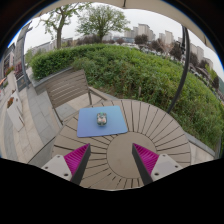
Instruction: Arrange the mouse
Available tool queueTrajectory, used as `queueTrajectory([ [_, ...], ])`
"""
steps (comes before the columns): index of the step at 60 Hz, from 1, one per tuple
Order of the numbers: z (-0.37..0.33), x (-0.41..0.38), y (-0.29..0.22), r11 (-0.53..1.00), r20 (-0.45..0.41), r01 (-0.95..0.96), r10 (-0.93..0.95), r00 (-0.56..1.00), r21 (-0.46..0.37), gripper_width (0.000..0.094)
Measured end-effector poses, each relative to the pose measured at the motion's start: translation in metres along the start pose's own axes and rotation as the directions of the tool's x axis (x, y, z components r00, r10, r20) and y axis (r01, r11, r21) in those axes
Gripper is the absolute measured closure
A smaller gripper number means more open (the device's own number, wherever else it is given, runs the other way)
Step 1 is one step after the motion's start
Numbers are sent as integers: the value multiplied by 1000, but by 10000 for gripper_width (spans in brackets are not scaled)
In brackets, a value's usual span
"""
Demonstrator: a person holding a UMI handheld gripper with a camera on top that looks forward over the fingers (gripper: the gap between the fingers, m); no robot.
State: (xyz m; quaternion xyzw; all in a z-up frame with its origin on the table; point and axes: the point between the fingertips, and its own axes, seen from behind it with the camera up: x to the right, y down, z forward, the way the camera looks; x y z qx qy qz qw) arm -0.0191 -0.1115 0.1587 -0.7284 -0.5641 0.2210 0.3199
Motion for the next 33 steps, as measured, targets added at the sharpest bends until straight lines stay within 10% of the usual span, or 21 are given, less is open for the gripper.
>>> queueTrajectory([
  [33,-108,60,106,1000,-31,-3,2,1000,-21,83],
])
